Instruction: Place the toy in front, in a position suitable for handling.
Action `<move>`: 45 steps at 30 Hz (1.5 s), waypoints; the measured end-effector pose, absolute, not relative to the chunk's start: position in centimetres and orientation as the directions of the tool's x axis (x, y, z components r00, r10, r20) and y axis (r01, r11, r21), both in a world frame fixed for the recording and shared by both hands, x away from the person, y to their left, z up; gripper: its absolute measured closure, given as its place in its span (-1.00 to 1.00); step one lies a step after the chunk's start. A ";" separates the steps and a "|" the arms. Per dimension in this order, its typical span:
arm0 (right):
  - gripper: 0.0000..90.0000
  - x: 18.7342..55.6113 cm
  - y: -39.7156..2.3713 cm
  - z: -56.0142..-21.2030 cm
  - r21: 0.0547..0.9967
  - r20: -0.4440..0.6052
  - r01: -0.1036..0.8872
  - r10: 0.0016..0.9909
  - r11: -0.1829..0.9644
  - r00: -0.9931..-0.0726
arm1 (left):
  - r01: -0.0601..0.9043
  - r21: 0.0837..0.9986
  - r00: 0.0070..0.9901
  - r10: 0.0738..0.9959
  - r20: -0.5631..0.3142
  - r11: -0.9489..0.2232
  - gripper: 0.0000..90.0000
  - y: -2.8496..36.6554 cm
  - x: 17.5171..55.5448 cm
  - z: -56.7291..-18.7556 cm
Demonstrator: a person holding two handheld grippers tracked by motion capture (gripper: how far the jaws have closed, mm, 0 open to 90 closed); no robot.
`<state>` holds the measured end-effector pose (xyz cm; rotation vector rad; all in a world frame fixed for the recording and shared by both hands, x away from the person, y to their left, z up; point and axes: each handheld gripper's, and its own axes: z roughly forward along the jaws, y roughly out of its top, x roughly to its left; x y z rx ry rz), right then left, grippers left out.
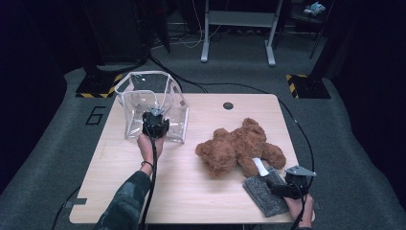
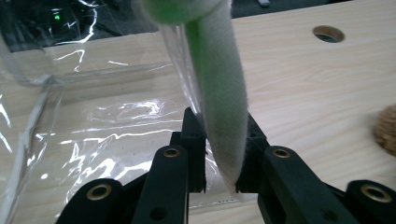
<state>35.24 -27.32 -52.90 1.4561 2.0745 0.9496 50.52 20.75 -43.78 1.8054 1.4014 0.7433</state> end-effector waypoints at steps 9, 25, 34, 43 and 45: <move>-0.84 35.2 -27.3 -52.9 0.739 0.037 0.639 0.934 0.214 -0.355 | 0.549 0.826 0.184 0.982 0.029 -0.127 0.74 22.1 51.4 -44.0; -0.84 35.2 -27.3 -52.9 0.739 0.037 0.639 0.934 0.214 -0.355 | 0.567 0.818 0.142 0.990 0.022 -0.099 0.65 24.1 53.0 -43.8; -0.84 35.3 -27.3 -52.9 0.739 0.037 0.639 0.934 0.214 -0.356 | 0.578 0.812 0.105 0.994 0.023 -0.080 0.63 25.2 53.8 -43.6; -0.84 35.3 -27.3 -52.9 0.739 0.037 0.639 0.934 0.214 -0.356 | 0.591 0.804 0.073 0.997 0.014 -0.055 0.62 26.0 54.9 -43.3; -0.84 35.3 -27.3 -52.9 0.739 0.037 0.639 0.934 0.214 -0.356 | 0.592 0.804 0.069 0.998 0.011 -0.049 0.62 26.2 55.1 -43.5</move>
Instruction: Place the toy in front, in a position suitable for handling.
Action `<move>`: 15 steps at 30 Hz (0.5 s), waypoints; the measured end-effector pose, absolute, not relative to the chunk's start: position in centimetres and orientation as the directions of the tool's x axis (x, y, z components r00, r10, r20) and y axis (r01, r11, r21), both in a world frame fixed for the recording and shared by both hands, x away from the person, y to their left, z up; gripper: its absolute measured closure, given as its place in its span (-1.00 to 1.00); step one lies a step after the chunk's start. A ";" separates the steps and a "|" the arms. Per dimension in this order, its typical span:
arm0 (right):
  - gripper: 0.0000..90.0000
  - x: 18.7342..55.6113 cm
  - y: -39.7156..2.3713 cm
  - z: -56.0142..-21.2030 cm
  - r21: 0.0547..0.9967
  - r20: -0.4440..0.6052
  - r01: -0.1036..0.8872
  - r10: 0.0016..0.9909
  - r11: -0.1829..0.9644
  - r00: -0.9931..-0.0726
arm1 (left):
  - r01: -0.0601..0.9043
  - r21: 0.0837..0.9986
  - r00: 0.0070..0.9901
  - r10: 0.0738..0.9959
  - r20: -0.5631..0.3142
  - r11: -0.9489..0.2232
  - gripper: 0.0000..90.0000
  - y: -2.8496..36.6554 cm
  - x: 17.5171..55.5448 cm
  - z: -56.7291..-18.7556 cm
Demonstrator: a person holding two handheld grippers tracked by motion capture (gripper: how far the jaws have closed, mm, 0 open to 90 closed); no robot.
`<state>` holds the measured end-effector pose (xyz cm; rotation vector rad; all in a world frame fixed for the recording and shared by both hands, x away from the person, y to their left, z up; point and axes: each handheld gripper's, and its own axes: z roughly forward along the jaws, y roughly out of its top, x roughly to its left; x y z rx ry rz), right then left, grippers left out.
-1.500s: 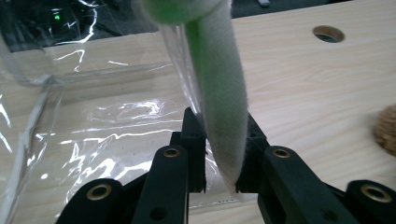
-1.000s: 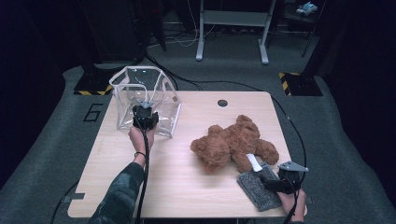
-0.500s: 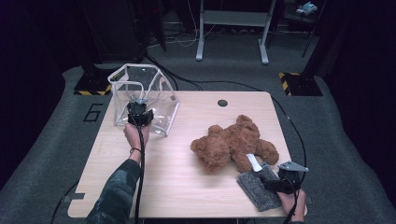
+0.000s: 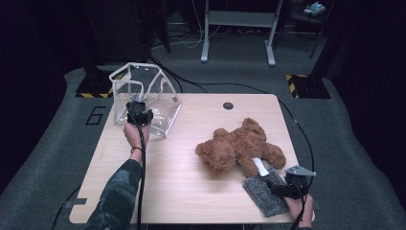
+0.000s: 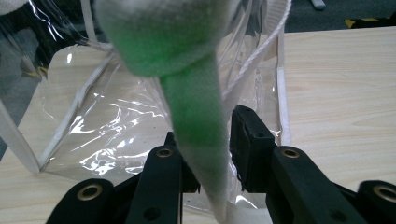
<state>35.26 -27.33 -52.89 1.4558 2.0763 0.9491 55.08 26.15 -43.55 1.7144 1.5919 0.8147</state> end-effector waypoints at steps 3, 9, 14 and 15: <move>-0.84 35.3 -27.3 -52.9 0.739 0.037 0.639 0.934 0.215 -0.356 | 0.592 0.804 0.080 0.997 0.014 -0.059 0.61 26.2 55.2 -43.6; -0.84 35.3 -27.3 -52.9 0.739 0.037 0.639 0.934 0.214 -0.356 | 0.608 0.794 0.089 0.996 -0.033 -0.028 0.12 26.3 55.0 -43.7; -0.84 35.2 -27.3 -52.9 0.739 0.037 0.639 0.934 0.214 -0.356 | 0.601 0.799 0.121 0.990 -0.066 -0.020 -0.22 26.6 53.4 -43.6; -0.84 35.2 -27.3 -52.9 0.739 0.037 0.639 0.934 0.214 -0.356 | 0.604 0.797 0.131 0.989 -0.069 -0.025 -0.23 26.7 53.2 -43.7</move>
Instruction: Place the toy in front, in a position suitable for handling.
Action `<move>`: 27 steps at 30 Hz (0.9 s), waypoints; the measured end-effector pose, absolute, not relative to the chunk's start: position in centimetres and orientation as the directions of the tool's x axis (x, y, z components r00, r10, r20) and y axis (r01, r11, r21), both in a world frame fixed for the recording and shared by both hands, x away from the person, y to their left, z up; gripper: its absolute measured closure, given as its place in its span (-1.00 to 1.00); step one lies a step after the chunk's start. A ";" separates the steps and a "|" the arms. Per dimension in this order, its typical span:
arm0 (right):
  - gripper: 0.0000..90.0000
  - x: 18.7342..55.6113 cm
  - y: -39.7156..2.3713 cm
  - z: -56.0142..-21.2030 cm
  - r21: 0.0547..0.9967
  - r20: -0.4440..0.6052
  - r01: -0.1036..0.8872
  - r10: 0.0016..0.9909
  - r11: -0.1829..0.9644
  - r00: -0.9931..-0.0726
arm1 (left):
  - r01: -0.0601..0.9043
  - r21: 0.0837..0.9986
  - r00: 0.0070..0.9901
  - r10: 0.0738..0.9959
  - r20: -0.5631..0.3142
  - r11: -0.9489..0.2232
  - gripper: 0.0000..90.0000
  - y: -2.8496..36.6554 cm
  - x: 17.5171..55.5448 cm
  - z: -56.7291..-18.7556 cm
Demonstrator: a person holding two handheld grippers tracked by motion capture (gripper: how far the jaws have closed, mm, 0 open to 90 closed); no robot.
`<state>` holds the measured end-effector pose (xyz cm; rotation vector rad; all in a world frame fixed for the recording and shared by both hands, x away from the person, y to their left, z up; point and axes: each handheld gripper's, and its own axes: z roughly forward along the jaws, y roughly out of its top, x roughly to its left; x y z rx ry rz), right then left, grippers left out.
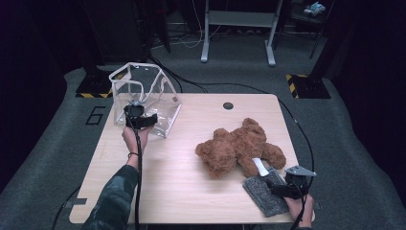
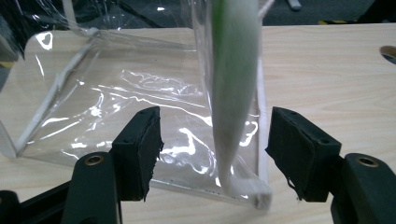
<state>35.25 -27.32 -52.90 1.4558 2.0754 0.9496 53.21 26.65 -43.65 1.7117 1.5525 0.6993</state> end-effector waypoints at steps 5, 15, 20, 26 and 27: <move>-0.84 35.2 -27.3 -52.9 0.739 0.037 0.639 0.934 0.214 -0.355 | 0.626 0.780 0.151 0.985 -0.087 -0.027 0.10 26.3 52.6 -44.5; -0.84 35.2 -27.3 -52.9 0.739 0.036 0.639 0.934 0.213 -0.354 | 0.621 0.784 0.146 0.984 -0.102 -0.011 0.78 25.6 53.8 -46.1; -0.84 35.2 -27.3 -52.9 0.739 0.036 0.639 0.934 0.213 -0.354 | 0.631 0.775 0.140 0.977 -0.158 0.036 0.81 25.6 55.1 -46.1; -0.84 35.2 -27.3 -52.9 0.739 0.036 0.639 0.934 0.214 -0.354 | 0.635 0.772 0.148 0.975 -0.167 0.036 0.84 25.0 56.4 -46.1; -0.84 35.3 -27.3 -52.9 0.739 0.037 0.639 0.934 0.213 -0.354 | 0.632 0.775 0.152 0.978 -0.143 0.015 0.83 24.8 56.5 -46.1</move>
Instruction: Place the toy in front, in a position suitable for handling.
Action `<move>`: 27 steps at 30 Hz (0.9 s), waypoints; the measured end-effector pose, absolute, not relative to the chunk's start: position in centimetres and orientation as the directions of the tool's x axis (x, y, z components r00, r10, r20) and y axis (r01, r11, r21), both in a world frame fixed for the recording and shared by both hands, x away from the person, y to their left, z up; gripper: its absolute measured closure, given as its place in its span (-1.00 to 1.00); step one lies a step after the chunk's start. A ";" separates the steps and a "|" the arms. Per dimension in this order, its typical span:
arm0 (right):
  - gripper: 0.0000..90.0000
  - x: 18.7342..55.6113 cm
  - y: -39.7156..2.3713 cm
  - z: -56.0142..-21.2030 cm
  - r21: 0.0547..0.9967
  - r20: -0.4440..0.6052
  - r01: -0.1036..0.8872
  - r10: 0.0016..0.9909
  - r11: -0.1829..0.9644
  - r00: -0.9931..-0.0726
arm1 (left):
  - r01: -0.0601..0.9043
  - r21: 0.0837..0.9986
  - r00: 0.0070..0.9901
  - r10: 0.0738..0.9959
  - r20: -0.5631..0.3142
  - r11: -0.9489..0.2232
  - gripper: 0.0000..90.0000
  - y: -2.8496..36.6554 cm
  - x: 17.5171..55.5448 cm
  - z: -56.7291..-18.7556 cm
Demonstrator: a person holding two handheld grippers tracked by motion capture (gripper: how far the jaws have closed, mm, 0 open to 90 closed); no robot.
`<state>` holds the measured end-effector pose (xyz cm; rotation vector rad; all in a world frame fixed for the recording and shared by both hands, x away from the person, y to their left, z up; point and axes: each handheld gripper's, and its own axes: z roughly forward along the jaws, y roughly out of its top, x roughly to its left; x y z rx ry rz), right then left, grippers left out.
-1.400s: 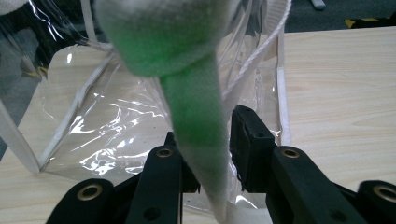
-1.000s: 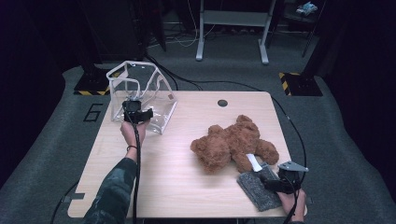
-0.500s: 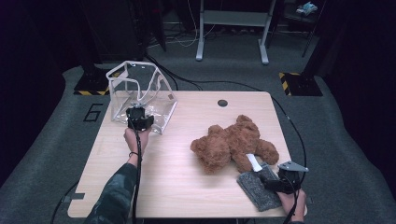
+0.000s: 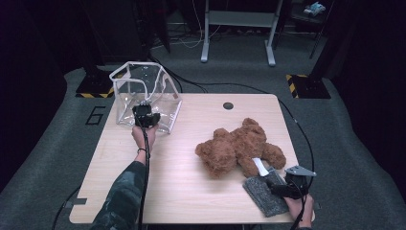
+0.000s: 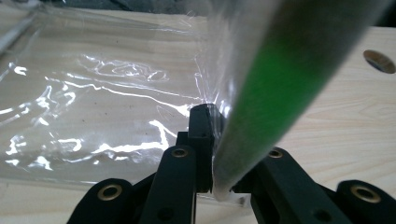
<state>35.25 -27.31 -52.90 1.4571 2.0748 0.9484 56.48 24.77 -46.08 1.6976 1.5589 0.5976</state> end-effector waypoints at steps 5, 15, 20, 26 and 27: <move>-0.84 35.3 -27.3 -52.9 0.738 0.037 0.639 0.934 0.214 -0.355 | 0.632 0.774 0.158 0.975 -0.159 0.024 0.78 24.4 56.7 -46.5; -0.84 35.2 -27.3 -52.9 0.739 0.036 0.639 0.934 0.214 -0.355 | 0.638 0.770 0.216 0.963 -0.160 -0.015 -0.30 24.6 53.3 -44.3; -0.84 35.2 -27.3 -52.9 0.739 0.037 0.639 0.934 0.214 -0.355 | 0.625 0.779 0.259 0.954 -0.149 -0.048 -0.41 24.5 51.7 -43.6; -0.84 35.2 -27.3 -52.9 0.739 0.036 0.639 0.934 0.214 -0.355 | 0.612 0.786 0.328 0.932 -0.157 -0.083 -0.54 24.2 49.5 -43.5; -0.84 35.2 -27.3 -52.9 0.739 0.037 0.639 0.934 0.214 -0.355 | 0.613 0.786 0.331 0.930 -0.162 -0.081 -0.55 24.2 49.2 -43.5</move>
